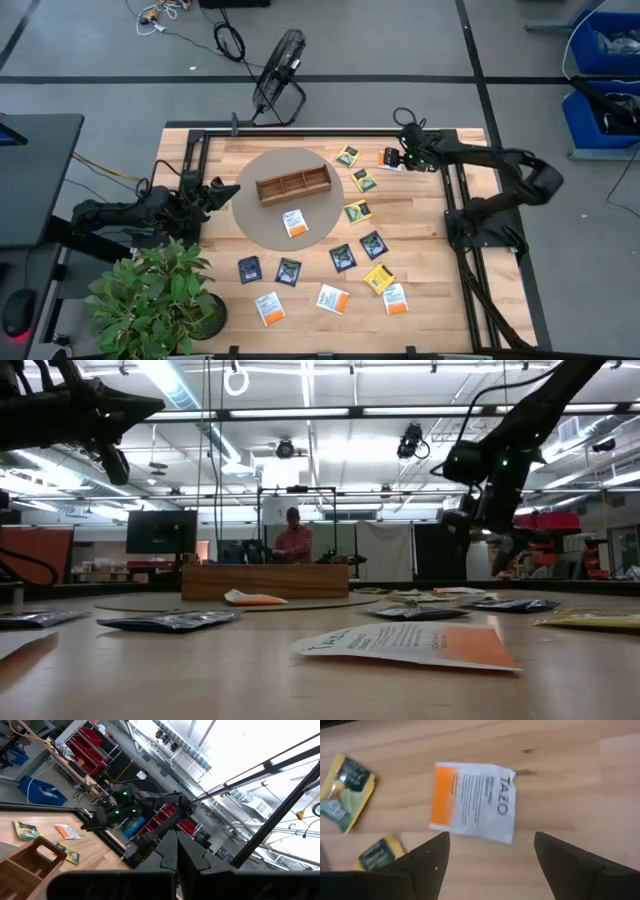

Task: Pick & Place Tea
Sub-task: Put the white tea bag into the left section of the wooden organizer

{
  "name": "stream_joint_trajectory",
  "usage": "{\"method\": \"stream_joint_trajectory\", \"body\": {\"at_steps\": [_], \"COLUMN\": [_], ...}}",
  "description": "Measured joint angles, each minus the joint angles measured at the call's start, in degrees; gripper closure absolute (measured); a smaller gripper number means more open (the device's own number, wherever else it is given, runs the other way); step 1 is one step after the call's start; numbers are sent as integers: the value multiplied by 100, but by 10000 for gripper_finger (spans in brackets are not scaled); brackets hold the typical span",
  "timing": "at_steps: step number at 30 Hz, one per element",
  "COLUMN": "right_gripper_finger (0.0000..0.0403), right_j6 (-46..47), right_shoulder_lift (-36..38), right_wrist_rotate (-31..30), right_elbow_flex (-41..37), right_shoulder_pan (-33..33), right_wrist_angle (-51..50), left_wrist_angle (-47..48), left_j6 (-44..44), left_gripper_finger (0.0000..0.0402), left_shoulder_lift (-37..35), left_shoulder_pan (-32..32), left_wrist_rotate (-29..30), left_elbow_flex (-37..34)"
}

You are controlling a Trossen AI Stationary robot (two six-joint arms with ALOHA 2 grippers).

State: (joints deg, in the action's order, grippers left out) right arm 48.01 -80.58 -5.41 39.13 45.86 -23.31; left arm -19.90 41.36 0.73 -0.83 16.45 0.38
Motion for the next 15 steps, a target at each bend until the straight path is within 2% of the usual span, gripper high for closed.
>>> {"method": "stream_joint_trajectory", "body": {"at_steps": [6,15], "right_gripper_finger": [107,131], "right_j6": [-197,27], "right_shoulder_lift": [-576,-716], "right_wrist_rotate": [110,-242], "right_elbow_flex": [0,20], "right_shoulder_pan": [100,-56], "right_wrist_angle": [261,528], "left_wrist_angle": [-2,2], "left_j6": [35,44], "left_gripper_finger": [399,399], "left_shoulder_lift": [0,2], "left_shoulder_pan": [-1,-1], "left_wrist_rotate": [7,9], "left_elbow_flex": [-2,0]}}
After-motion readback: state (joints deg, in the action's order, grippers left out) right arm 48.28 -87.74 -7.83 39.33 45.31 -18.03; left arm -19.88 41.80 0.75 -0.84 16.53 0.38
